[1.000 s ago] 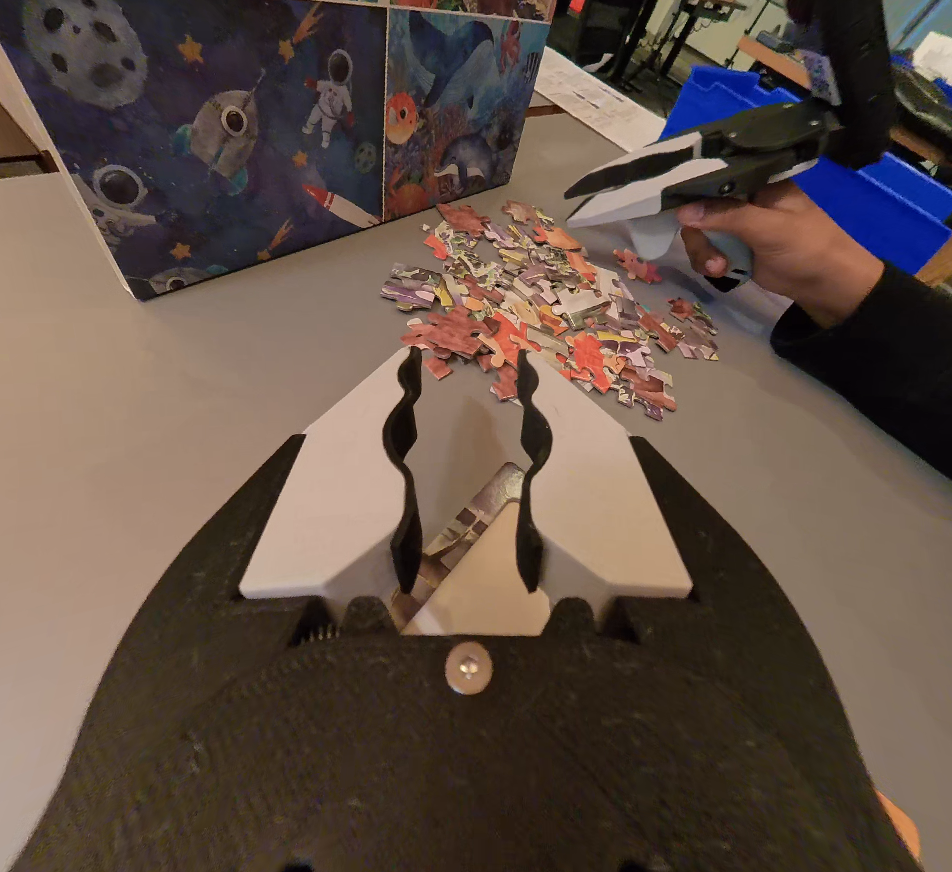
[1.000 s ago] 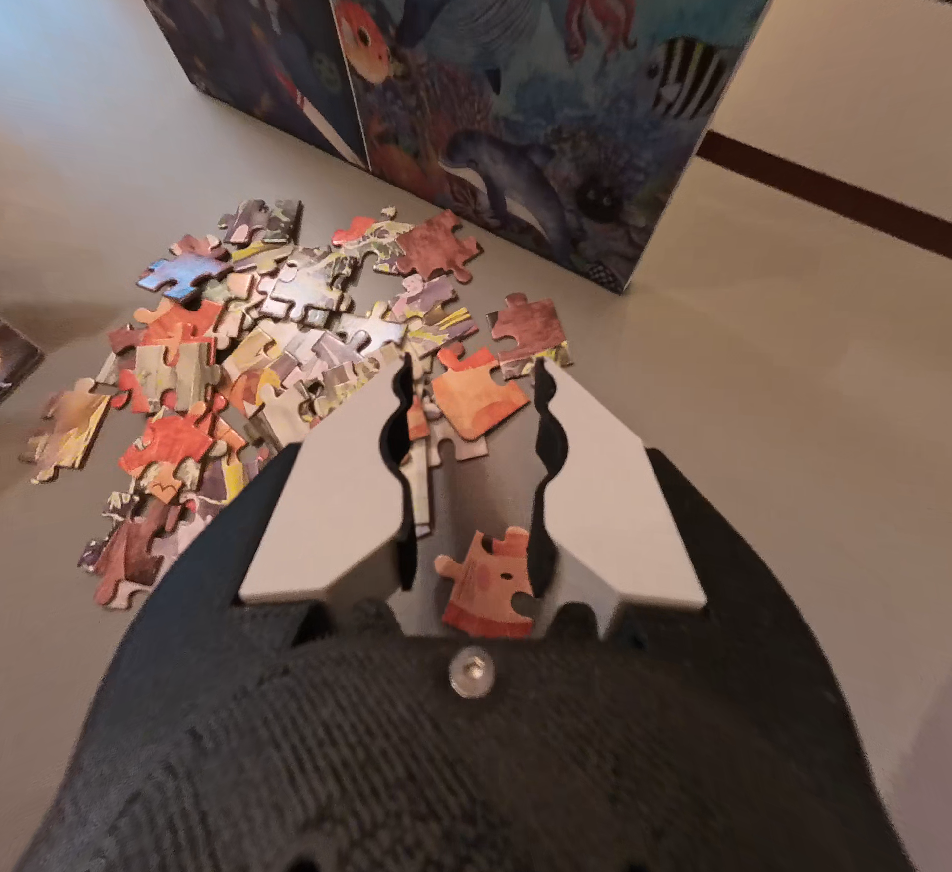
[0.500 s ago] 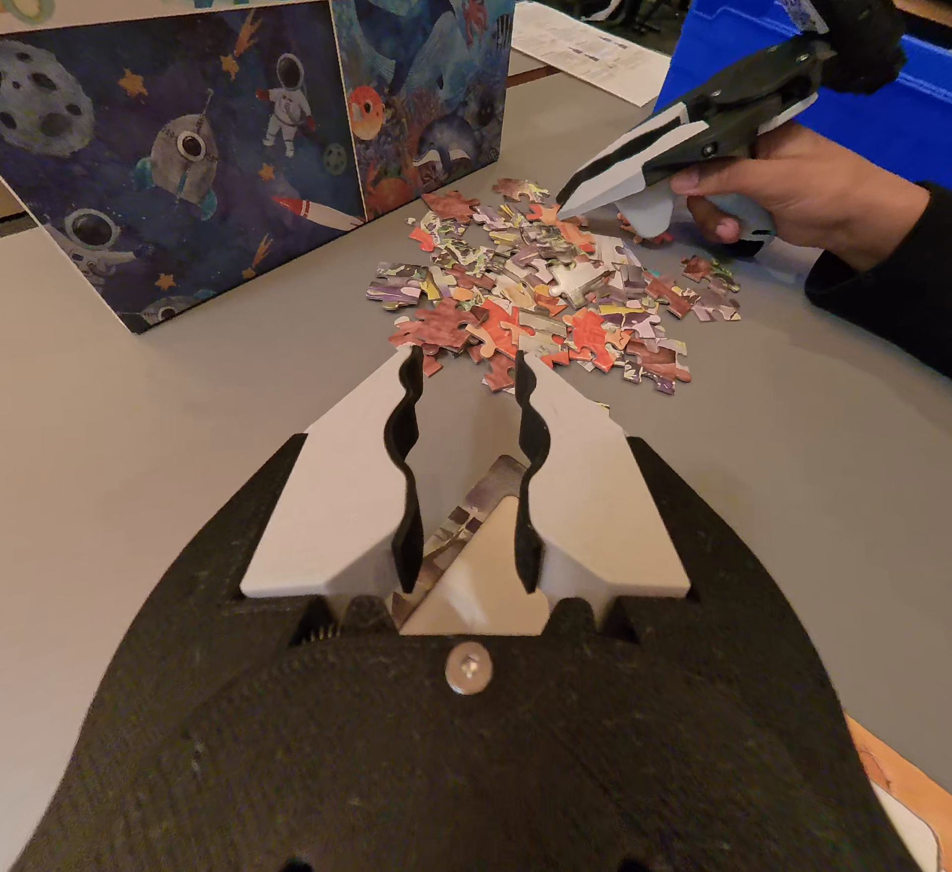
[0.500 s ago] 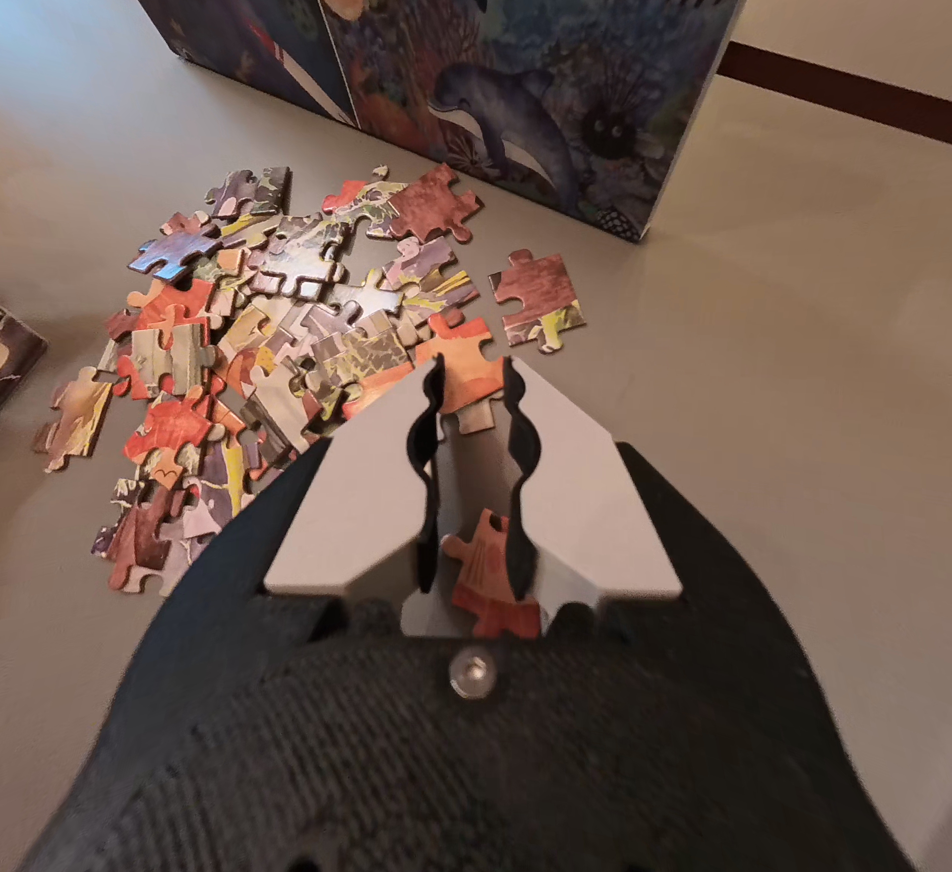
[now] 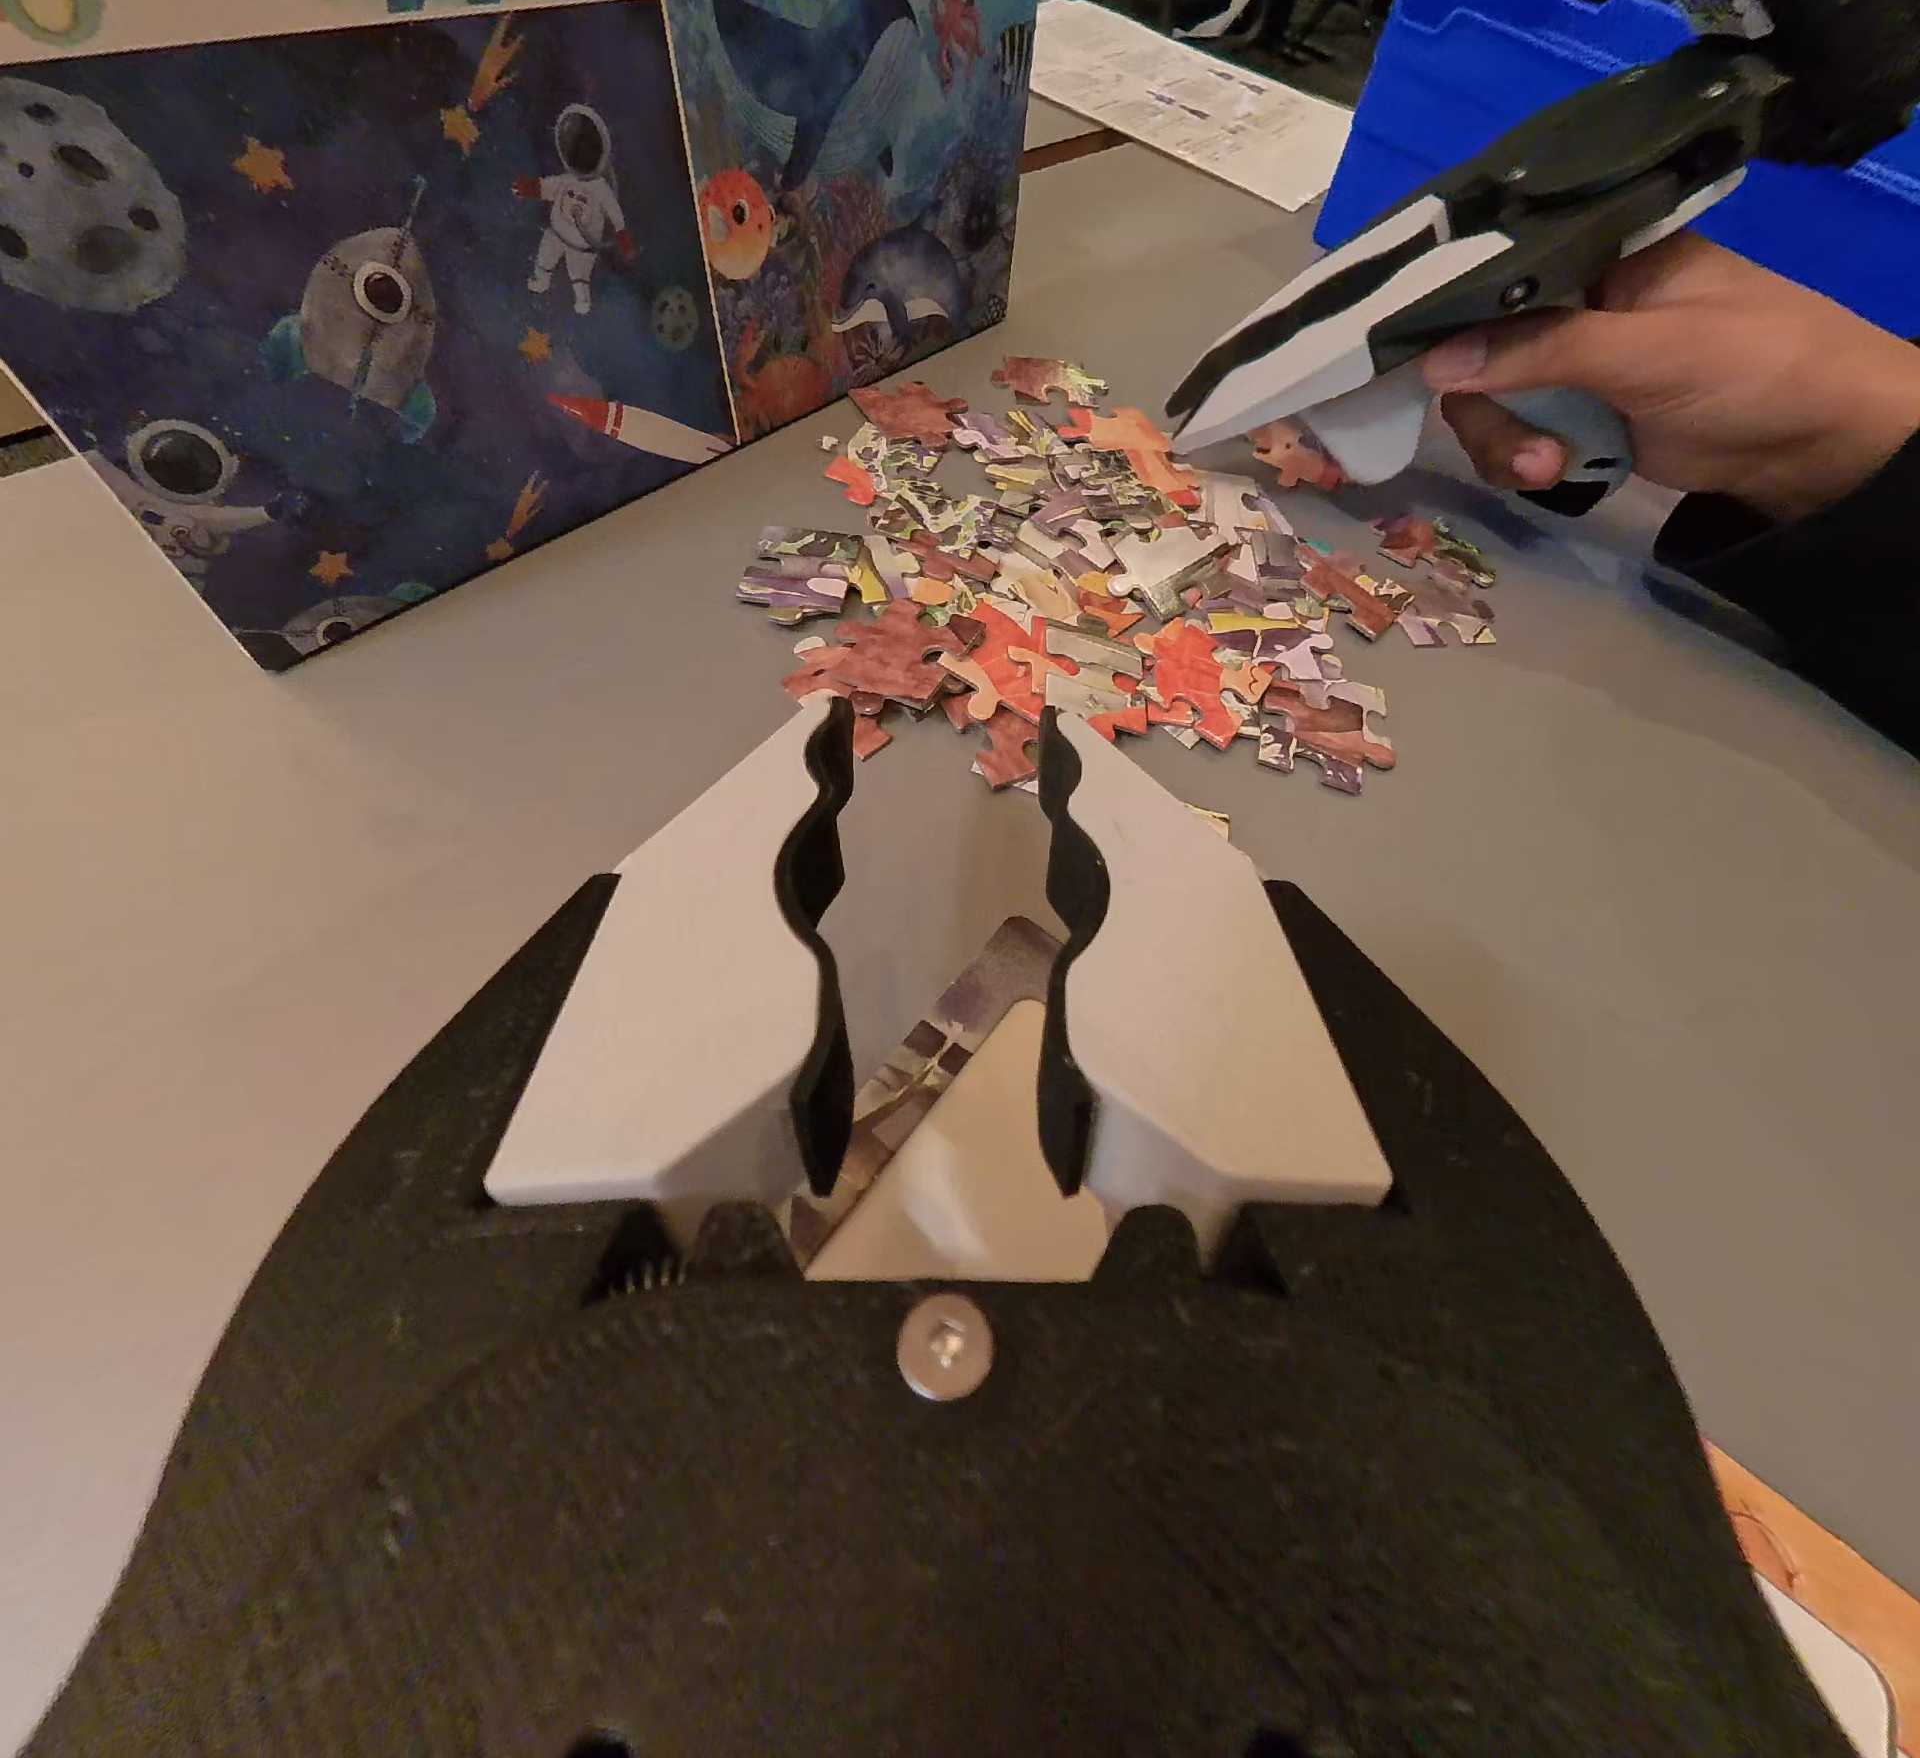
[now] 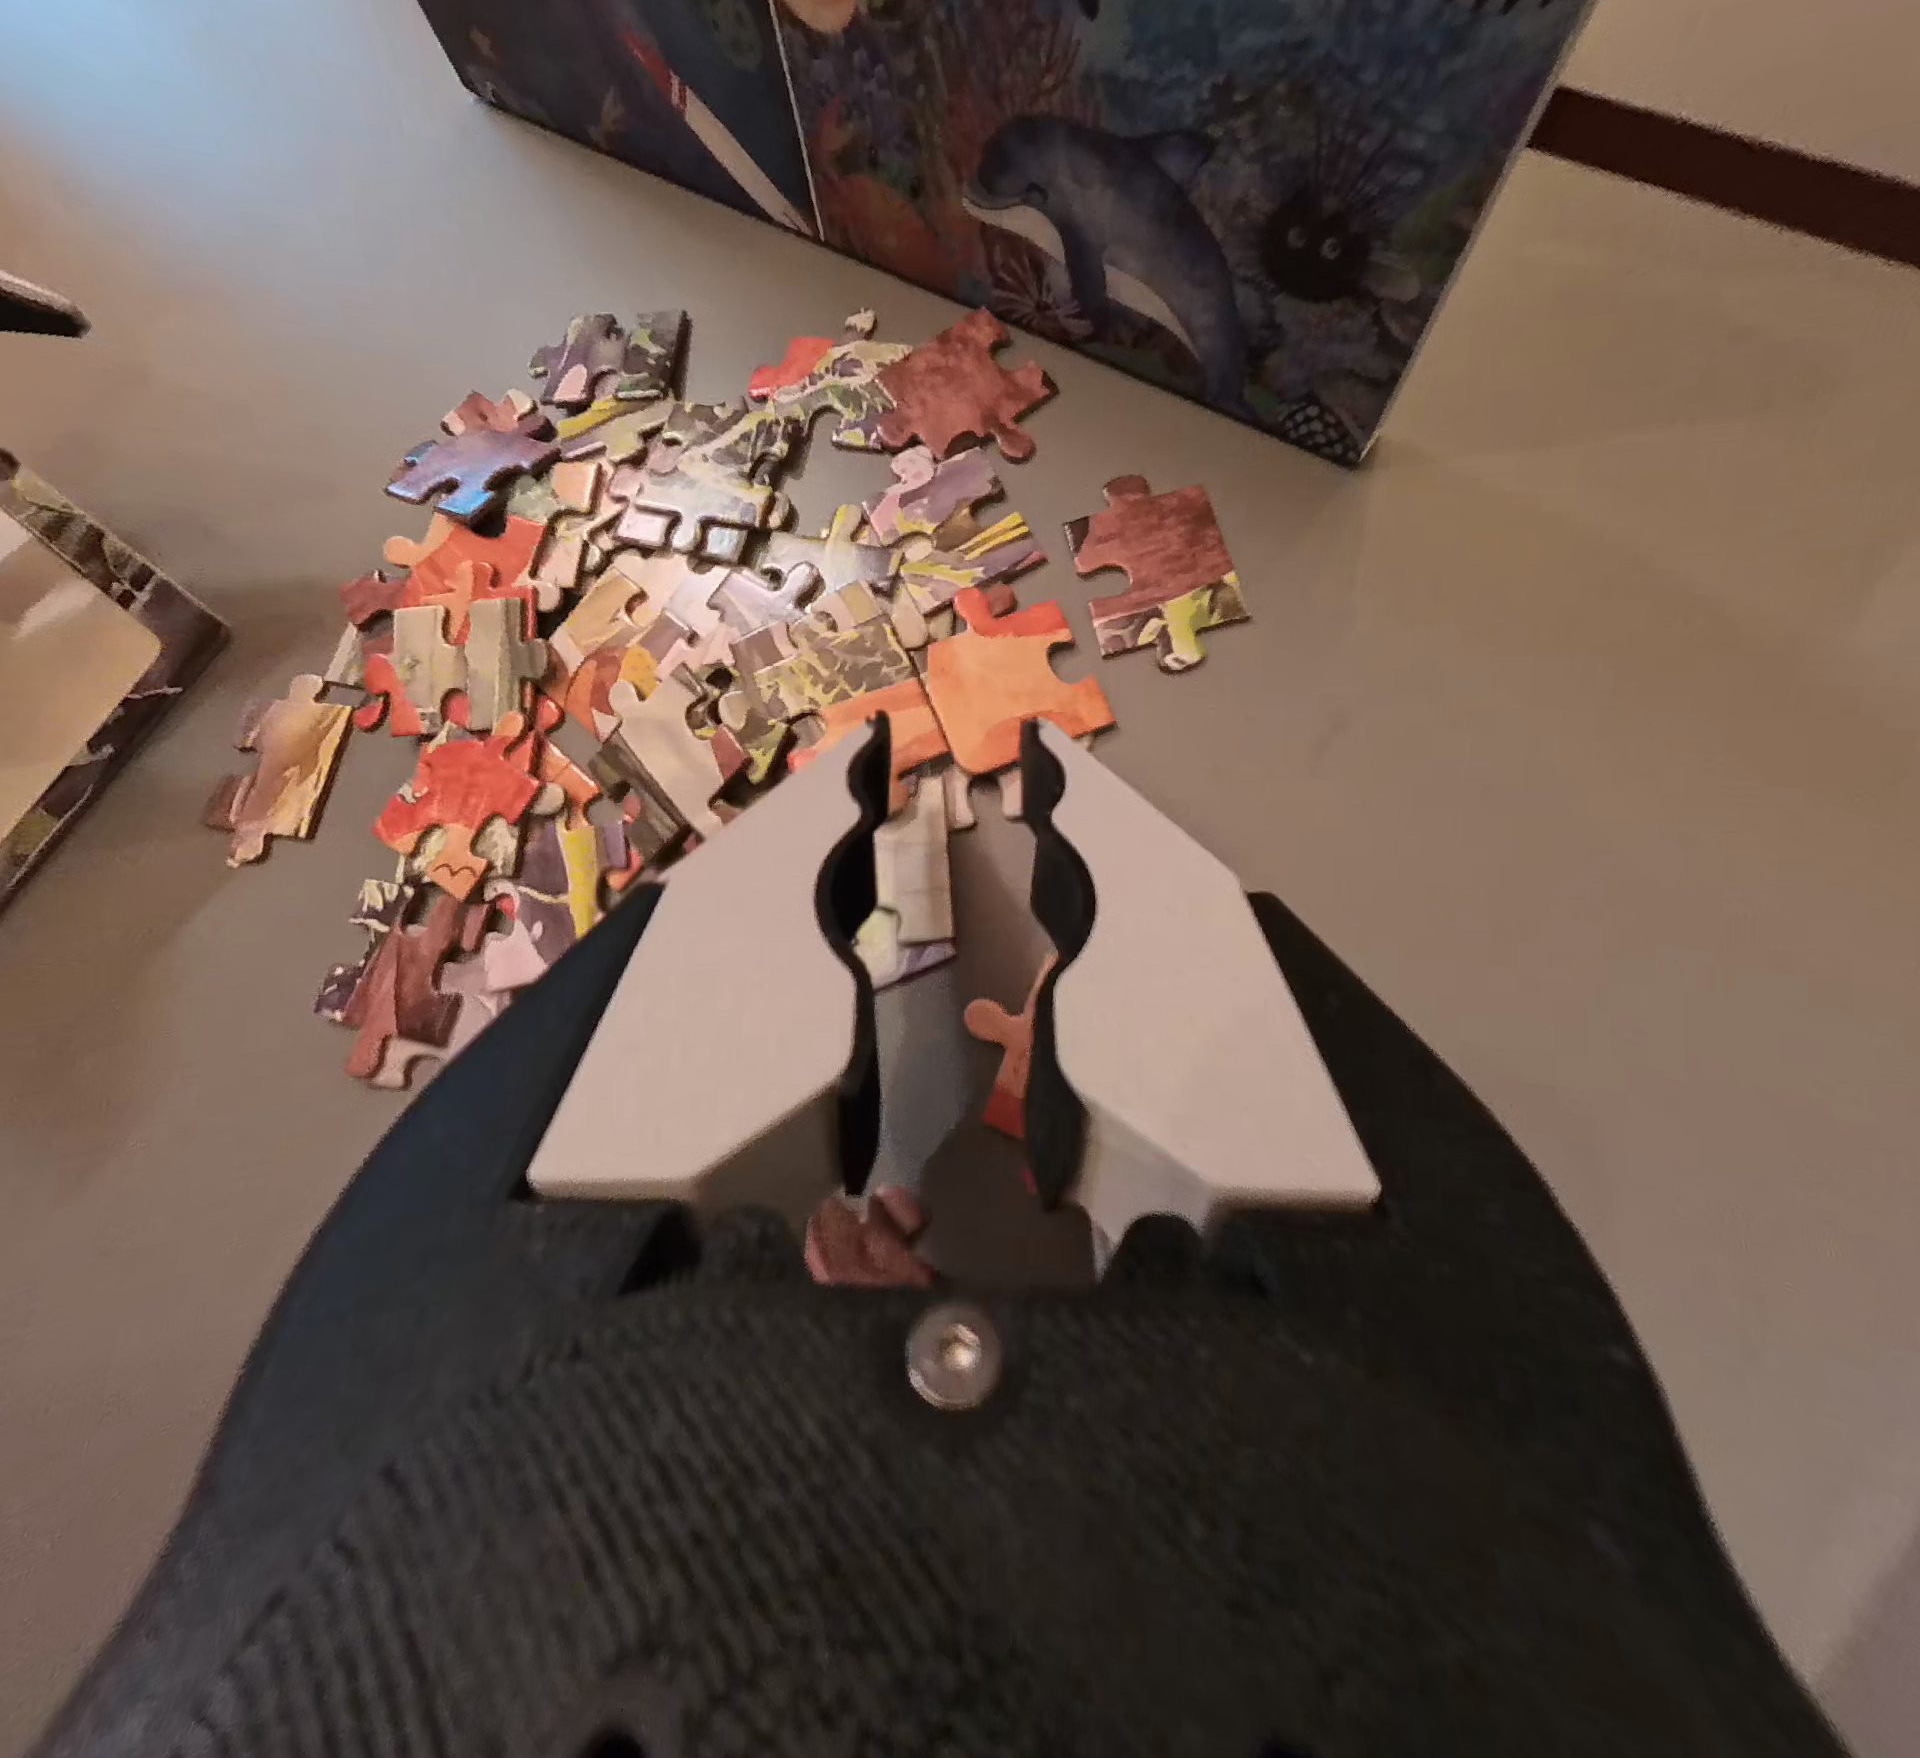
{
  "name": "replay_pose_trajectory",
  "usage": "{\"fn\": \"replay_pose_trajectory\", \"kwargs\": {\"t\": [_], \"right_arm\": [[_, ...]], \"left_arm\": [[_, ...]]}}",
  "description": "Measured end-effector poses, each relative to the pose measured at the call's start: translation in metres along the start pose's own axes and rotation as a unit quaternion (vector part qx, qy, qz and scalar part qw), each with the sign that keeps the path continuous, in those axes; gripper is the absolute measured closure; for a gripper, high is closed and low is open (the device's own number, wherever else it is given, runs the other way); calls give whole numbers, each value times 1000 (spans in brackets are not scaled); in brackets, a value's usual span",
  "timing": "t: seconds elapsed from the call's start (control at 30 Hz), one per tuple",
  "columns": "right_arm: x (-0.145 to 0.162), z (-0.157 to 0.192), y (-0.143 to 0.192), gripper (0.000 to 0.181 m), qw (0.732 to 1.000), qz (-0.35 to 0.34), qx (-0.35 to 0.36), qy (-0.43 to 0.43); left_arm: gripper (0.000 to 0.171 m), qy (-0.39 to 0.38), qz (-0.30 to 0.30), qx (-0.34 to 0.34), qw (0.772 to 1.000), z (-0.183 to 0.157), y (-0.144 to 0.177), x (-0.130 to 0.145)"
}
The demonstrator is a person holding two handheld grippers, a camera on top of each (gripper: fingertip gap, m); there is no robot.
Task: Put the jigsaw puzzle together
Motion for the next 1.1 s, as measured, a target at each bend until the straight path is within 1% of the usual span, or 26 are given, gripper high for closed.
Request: {"fn": "replay_pose_trajectory", "kwargs": {"t": [0.17, 0.33, 0.47, 0.6, 0.77, 0.83, 0.9, 0.97, 1.1], "right_arm": [[-7, -14, 6, 154, 999, -41, 31, -1], [-10, -19, 9, 151, 997, -65, 33, -17], [-11, -21, 10, 150, 997, -70, 37, -15], [-8, -20, 6, 146, 998, -61, 33, -10], [-5, -13, -4, 135, 999, -47, -4, -6], [-2, -12, -9, 127, 999, -25, -15, 13], [1, -11, -15, 123, 999, -3, -20, 37], [2, -8, -15, 124, 998, 2, -36, 42], [4, -5, -13, 134, 998, 3, -48, 46]], "left_arm": [[137, 4, 0, 1, 1000, 1, 0, 0], [137, 3, 0, 1, 1000, 0, 0, 0], [137, 2, 1, 1, 1000, 0, 0, 0], [137, 6, 1, 2, 1000, 1, 0, 0], [137, 7, 1, 3, 1000, 1, 0, 0], [137, 7, 1, 3, 1000, 1, 0, 0], [137, 8, 2, 3, 1000, 1, 0, 1], [137, 9, 4, 4, 1000, 1, -1, 1], [137, 9, 5, 4, 1000, 1, -1, 1]]}}
Point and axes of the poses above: each gripper's, where its closed fingertips meet, y back along the fingers, x out of its underside, z = x × y across the jaws, the point moved 4 cm from there along y, back along the fingers, and after that the axes turned 3 degrees about -z, right-handed, at the moved point
